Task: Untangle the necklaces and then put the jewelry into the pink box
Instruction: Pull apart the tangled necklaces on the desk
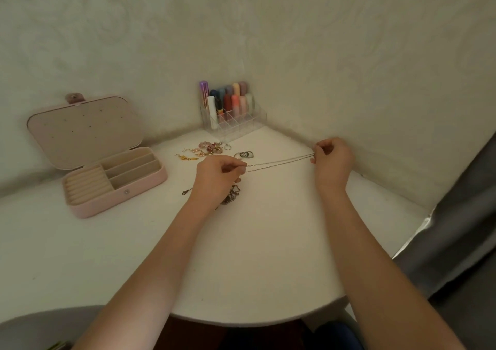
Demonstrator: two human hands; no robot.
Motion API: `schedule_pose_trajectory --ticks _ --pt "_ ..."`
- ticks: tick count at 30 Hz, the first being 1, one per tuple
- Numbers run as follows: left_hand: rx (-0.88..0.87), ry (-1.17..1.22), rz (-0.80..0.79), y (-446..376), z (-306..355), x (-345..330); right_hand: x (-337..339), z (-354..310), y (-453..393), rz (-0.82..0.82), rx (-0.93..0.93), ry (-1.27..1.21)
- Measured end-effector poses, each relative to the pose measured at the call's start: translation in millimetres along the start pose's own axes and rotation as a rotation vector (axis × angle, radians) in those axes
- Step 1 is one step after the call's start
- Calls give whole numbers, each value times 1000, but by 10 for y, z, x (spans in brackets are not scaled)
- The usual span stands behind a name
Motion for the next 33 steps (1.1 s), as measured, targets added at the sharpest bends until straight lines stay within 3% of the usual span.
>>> schedule_pose_trajectory --ticks 6,10,16,21,25,27,33 --pt "-23 -46 18 18 21 32 8 29 -21 82 106 179" --pt "39 52 -154 77 95 23 75 91 -91 110 109 160" --pt "56 49 -275 148 121 -61 -21 5 -119 -146 189 53" --pt "71 128 -395 243 149 -92 -81 -36 -209 -208 336 181" --pt "-133 -231 -215 212 98 -51 -180 8 -266 -311 371 333" --pt "-203 -294 -138 209 108 -18 -222 33 -303 -324 411 435" --pt "-111 -414 -204 235 109 7 -290 83 -365 -353 433 599"
Point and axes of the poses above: each hand's wrist, its own y-axis away from the middle knuckle, its own x-axis out of the back of the hand, z = x × y, the point moved 1 cm from there along -y, towards the middle knuckle, and after that the axes turned 9 degrees about y, right-handed, at the moved point
